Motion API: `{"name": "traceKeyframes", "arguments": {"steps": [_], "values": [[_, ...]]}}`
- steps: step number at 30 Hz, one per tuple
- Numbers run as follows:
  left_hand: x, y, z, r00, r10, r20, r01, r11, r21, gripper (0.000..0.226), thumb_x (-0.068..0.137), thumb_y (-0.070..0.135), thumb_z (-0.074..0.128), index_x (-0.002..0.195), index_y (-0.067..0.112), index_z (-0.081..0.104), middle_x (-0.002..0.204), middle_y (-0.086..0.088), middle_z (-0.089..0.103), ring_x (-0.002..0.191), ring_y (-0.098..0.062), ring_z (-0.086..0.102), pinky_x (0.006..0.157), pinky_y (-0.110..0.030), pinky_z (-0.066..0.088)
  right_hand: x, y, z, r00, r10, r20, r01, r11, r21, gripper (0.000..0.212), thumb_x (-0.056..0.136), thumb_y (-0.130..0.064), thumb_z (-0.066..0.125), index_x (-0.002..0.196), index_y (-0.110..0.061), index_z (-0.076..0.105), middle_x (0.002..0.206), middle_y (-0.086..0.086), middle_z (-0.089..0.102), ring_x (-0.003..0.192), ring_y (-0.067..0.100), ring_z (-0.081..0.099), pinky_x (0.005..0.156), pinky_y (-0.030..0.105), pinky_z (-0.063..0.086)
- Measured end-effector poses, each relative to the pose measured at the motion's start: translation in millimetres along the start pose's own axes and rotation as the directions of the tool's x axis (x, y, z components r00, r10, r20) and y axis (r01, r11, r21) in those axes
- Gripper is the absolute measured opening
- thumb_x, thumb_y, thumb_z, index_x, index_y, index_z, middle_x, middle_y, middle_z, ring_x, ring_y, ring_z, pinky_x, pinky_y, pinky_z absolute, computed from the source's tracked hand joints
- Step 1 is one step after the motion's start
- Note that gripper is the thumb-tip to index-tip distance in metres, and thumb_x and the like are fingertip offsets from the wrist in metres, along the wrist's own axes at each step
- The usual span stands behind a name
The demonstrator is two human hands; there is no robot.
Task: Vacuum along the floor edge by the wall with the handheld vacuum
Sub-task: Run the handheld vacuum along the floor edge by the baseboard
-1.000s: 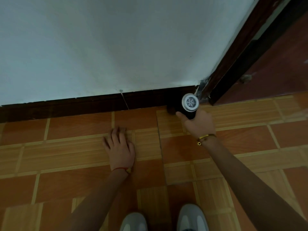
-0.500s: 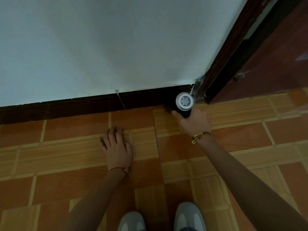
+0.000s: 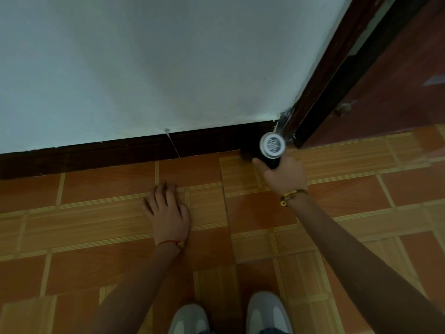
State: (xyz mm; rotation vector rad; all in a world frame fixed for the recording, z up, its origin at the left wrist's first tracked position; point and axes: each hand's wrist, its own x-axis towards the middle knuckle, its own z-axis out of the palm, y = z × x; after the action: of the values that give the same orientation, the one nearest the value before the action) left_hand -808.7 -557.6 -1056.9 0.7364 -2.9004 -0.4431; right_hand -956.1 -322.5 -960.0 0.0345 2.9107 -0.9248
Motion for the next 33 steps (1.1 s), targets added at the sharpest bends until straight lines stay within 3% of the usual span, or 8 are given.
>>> {"name": "traceKeyframes", "arguments": {"steps": [3,10,13,19,28,33], "values": [[-1,1,-3,1.0,0.005,-0.004,-0.005,1.0,0.003,0.052,0.089,0.03,0.035,0.138,0.013,0.046,0.147,-0.013,0.041,0.136,-0.036,0.035,0.116,-0.062,0.016,-2,-8,9,0.999,-0.04,0.032,0.04,0.999,0.012,0.058,0.077,-0.061,0.065,0.111,-0.014,0.058,0.079,-0.004,0.057,0.074,0.016,0.056,0.059,0.023,0.039],[-1,2,-4,1.0,0.006,-0.019,-0.006,1.0,0.002,0.052,0.089,0.03,0.034,0.135,0.012,0.047,0.145,-0.014,0.043,0.134,-0.037,0.035,0.115,-0.062,0.017,9,24,-14,0.99,0.102,-0.1,-0.107,0.993,-0.048,0.068,0.078,-0.063,0.063,0.111,-0.004,0.058,0.09,0.013,0.067,0.089,0.033,0.065,0.063,0.031,0.046],[-1,3,-4,1.0,0.002,-0.021,-0.002,1.0,0.002,0.052,0.088,0.03,0.034,0.135,0.013,0.047,0.145,-0.014,0.043,0.136,-0.038,0.035,0.116,-0.062,0.017,4,12,-9,0.996,0.043,-0.077,-0.045,0.999,-0.013,0.064,0.078,-0.06,0.066,0.113,-0.007,0.058,0.093,0.012,0.069,0.091,0.032,0.066,0.065,0.028,0.043],[-1,2,-3,1.0,0.005,-0.023,-0.005,1.0,0.002,0.052,0.088,0.03,0.035,0.137,0.014,0.046,0.145,-0.013,0.042,0.137,-0.035,0.033,0.116,-0.062,0.016,-10,-24,18,0.992,-0.094,0.085,0.085,0.991,0.103,0.063,0.077,-0.058,0.067,0.125,-0.02,0.053,0.108,0.003,0.069,0.104,0.024,0.063,0.082,0.036,0.053],[1,0,1,1.0,0.001,-0.028,-0.002,1.0,-0.005,0.051,0.089,0.03,0.035,0.137,0.015,0.045,0.145,-0.011,0.042,0.138,-0.034,0.031,0.117,-0.061,0.014,6,3,4,1.0,0.008,-0.017,-0.006,0.997,0.073,0.061,0.076,-0.059,0.068,0.112,-0.01,0.059,0.09,0.005,0.068,0.092,0.027,0.066,0.067,0.026,0.044],[1,-1,1,1.0,0.003,-0.026,-0.003,1.0,0.0,0.051,0.088,0.03,0.036,0.137,0.016,0.044,0.145,-0.011,0.041,0.138,-0.033,0.031,0.117,-0.061,0.015,-1,-16,18,0.995,-0.075,0.063,0.067,0.989,0.131,0.062,0.076,-0.057,0.069,0.121,-0.017,0.057,0.106,0.004,0.069,0.101,0.024,0.064,0.077,0.029,0.048]]}}
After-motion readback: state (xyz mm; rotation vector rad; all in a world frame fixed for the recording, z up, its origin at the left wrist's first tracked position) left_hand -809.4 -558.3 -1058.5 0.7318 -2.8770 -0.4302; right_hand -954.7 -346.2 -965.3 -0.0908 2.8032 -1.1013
